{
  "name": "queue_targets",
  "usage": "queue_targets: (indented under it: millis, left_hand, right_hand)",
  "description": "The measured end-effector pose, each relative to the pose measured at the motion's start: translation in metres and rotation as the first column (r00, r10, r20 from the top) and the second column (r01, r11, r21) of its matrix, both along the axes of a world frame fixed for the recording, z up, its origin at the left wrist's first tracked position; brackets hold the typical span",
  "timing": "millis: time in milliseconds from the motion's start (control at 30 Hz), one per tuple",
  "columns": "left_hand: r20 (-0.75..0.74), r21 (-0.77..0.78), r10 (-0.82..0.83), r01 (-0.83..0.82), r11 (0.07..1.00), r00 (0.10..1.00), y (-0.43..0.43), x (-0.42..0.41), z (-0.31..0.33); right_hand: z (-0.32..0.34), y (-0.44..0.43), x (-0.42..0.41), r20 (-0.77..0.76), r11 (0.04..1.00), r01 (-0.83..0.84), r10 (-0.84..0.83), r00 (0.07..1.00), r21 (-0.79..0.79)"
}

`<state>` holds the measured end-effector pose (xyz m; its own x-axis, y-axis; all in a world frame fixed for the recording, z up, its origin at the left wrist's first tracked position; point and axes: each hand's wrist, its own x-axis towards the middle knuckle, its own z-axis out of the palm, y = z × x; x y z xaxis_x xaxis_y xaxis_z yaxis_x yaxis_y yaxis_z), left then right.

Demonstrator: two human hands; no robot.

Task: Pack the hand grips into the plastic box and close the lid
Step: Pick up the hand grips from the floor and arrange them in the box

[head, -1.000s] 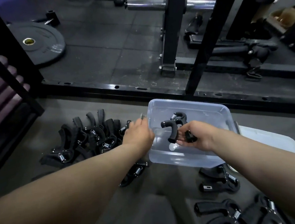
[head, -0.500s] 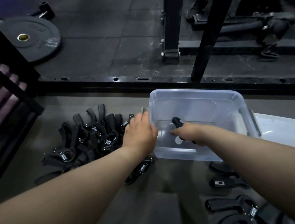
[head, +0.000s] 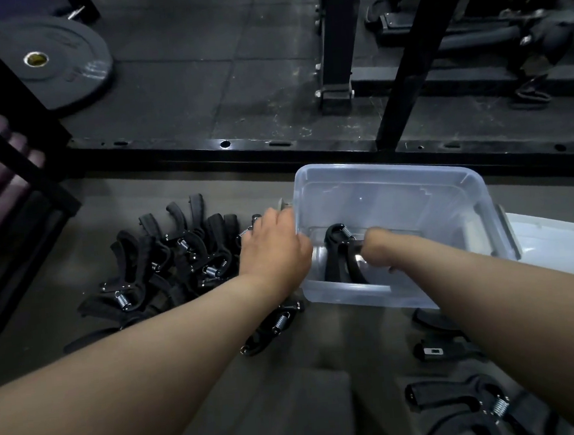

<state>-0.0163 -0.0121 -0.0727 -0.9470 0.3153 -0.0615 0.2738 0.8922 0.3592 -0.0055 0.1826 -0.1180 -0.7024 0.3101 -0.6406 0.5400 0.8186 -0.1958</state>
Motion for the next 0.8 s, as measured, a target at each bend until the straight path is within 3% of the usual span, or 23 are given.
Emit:
queue_targets:
  millis: [100,200,333,400,533,600,800]
  left_hand:
    - [0.069,0.083,0.036,-0.042,0.996,0.997,0.003,-0.009,0.004]
    - [0.193,0.209,-0.005,-0.036,0.977,0.981,0.008,-0.011,0.0]
    - [0.17,0.262,-0.004,-0.042,0.964,0.985,0.006,-0.006,-0.008]
    - [0.168,0.278,0.004,-0.051,0.959,0.986,0.006,-0.005,-0.01]
    - [0.153,0.284,-0.006,-0.038,0.958,0.988,0.007,-0.004,-0.014]
    - [0.128,0.252,-0.016,-0.017,0.967,0.992,0.007,-0.005,-0.015]
    - [0.143,0.293,0.007,-0.049,0.955,0.99,0.007,-0.004,-0.016]
  right_hand:
    - [-0.003,-0.004,0.003,0.146,0.998,-0.024,0.033,0.989,-0.06]
    - [-0.019,-0.008,0.0,0.108,0.983,-0.022,0.043,0.993,-0.184]
    - [-0.024,-0.011,-0.004,0.147,0.93,0.073,-0.021,0.989,-0.361]
    - [-0.023,-0.006,-0.007,0.131,0.927,0.088,-0.043,0.99,-0.365]
    - [-0.019,0.01,-0.019,0.018,0.936,0.247,-0.25,0.968,-0.251]
    - [-0.022,0.009,-0.02,0.074,0.931,0.285,-0.275,0.959,-0.229]
    - [-0.016,-0.026,-0.007,0.204,0.913,0.162,-0.089,0.975,-0.375]
